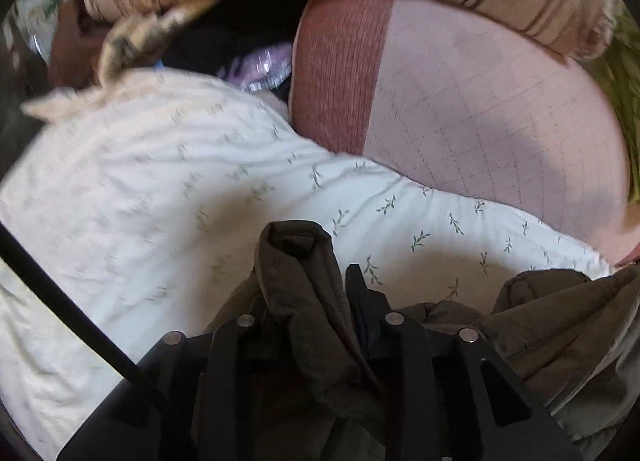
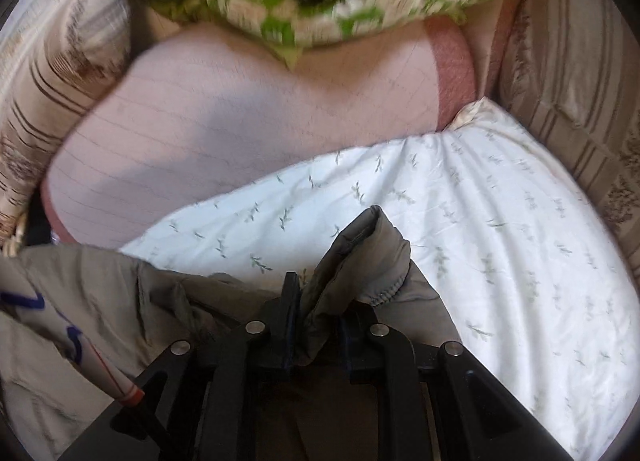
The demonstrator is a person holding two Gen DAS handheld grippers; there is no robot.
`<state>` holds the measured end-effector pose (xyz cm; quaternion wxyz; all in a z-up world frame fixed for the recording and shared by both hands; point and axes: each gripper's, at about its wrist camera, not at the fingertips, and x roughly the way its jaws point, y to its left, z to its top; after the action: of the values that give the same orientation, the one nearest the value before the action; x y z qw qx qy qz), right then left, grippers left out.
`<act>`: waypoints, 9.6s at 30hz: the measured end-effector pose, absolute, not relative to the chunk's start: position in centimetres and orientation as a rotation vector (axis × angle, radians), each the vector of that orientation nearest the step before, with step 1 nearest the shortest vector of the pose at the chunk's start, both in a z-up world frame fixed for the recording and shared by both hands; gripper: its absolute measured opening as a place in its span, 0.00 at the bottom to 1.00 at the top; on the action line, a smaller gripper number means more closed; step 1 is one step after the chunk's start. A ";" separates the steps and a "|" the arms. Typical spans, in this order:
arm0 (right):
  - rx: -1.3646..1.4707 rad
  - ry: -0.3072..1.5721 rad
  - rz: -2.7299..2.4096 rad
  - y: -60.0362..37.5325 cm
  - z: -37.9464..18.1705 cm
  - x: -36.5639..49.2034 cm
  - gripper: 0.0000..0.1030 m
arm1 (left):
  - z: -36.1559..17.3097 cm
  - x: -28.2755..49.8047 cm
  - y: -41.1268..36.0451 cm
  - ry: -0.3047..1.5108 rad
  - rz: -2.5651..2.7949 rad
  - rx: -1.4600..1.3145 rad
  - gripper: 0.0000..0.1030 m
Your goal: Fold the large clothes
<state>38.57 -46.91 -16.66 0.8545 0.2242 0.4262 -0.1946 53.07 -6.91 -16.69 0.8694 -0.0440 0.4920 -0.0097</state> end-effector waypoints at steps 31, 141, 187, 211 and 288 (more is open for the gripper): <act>0.197 0.759 -0.195 -28.8 -3.7 34.5 0.84 | -6.5 26.8 4.8 0.757 -0.094 -0.237 0.71; 0.393 0.624 -0.480 -34.1 -11.4 5.8 0.85 | -3.0 7.8 6.5 0.563 0.063 -0.076 0.78; 0.120 0.881 -0.184 -26.8 -13.5 29.1 0.95 | -8.5 11.5 4.0 0.717 0.055 0.028 0.80; 0.548 0.806 -0.466 -44.4 -16.1 11.5 0.96 | -10.1 14.4 0.4 0.799 0.078 0.154 0.80; 0.642 0.869 -0.209 -45.3 -18.5 14.2 0.73 | -14.6 26.8 3.7 0.993 -0.217 -0.192 0.59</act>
<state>14.24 -45.32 -18.52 0.8525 0.3050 0.4128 -0.0992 26.78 3.74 -14.60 0.8692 -0.0916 0.4746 -0.1037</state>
